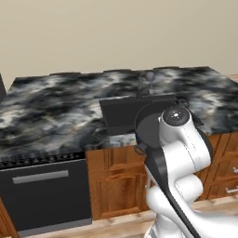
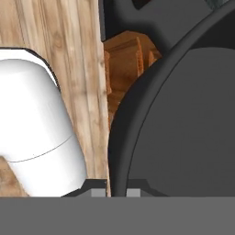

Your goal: Move the pot and pan from the stove into the sink.

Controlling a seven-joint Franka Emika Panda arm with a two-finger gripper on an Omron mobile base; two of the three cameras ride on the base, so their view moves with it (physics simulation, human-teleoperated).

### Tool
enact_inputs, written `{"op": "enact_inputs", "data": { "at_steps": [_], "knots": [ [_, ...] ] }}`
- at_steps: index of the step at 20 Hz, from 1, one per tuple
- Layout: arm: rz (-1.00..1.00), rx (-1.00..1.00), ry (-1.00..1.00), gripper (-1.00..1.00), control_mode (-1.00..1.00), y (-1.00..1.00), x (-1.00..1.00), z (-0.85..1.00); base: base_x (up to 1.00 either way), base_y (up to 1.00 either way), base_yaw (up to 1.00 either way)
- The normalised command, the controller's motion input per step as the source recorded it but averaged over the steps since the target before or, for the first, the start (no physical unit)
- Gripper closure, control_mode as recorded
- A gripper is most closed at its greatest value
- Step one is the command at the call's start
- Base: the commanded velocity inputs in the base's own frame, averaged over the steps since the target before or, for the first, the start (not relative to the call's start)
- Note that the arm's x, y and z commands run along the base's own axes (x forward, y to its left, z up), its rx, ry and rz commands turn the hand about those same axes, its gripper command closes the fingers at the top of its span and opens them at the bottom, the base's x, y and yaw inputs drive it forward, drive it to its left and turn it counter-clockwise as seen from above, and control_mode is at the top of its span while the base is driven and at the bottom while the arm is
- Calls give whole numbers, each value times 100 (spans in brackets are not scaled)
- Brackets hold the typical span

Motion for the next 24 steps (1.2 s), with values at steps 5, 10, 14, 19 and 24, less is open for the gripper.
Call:
{"op": "enact_inputs", "data": {
  "at_steps": [5,10,14,19,24],
  "knots": [
    [0,0,0,100,100,0,0,0,83,0,0],
    [0,0,0,100,100,0,0,0,45,-27,3],
    [0,0,0,100,100,0,0,0,0,-10,2],
    [0,0,0,100,100,0,0,0,4,-50,0],
    [0,0,0,100,100,0,0,0,0,-4,0]
  ]
}}
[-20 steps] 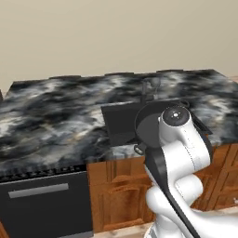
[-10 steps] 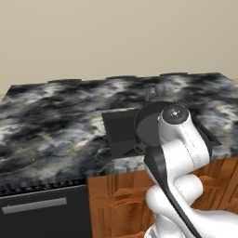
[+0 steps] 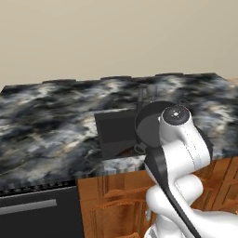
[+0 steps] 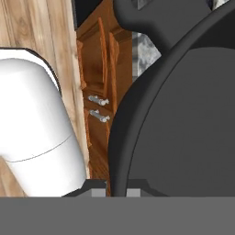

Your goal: Move the pot and pan from the stove into the sink.

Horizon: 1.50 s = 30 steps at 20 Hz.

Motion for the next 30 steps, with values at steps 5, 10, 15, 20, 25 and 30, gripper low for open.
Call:
{"op": "enact_inputs", "data": {
  "at_steps": [5,10,15,20,25,30],
  "knots": [
    [1,0,0,100,-100,-5,32,-10,0,0,0],
    [1,0,0,100,-100,-3,61,-14,0,0,0],
    [0,0,0,100,-100,0,26,-7,0,0,0],
    [0,0,0,100,-100,0,7,-15,0,0,0],
    [0,0,-1,100,-100,2,43,-36,0,0,0],
    [0,1,-5,100,-100,11,62,-38,0,0,0]
  ]
}}
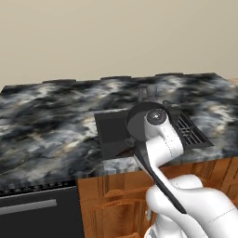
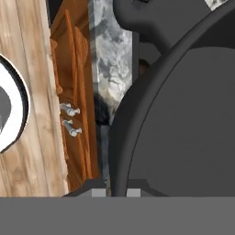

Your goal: Move the pot and pan from the stove into the sink.

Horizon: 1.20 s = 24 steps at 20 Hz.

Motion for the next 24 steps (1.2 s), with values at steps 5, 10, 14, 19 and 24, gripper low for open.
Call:
{"op": "enact_inputs", "data": {
  "at_steps": [5,10,14,19,24],
  "knots": [
    [0,3,-7,100,-100,9,64,-36,0,0,0],
    [0,6,-3,100,-100,1,75,-25,0,0,0],
    [0,7,0,100,-100,0,88,-17,0,0,0],
    [0,2,0,100,-100,0,63,-18,0,0,0],
    [0,0,1,100,-100,2,23,-4,0,0,0]
  ]
}}
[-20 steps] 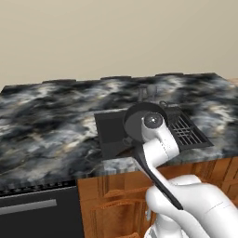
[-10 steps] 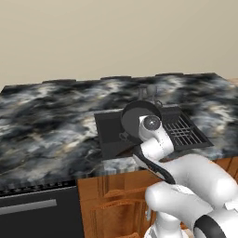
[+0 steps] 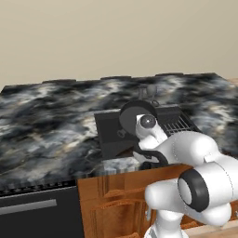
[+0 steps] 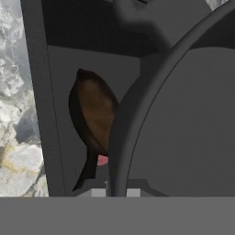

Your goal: Move the pot and pan from the stove into the sink.

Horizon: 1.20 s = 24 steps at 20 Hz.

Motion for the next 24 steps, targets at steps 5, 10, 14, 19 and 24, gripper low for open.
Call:
{"op": "enact_inputs", "data": {
  "at_steps": [5,10,14,19,24],
  "knots": [
    [0,0,7,100,-100,0,11,-3,0,0,0],
    [0,0,29,100,-100,0,21,-1,0,0,0],
    [0,-1,22,100,-100,0,17,0,0,0,0],
    [0,0,2,100,-100,0,2,0,0,0,0],
    [-2,-4,7,100,-100,8,19,-21,0,0,0]
  ]
}}
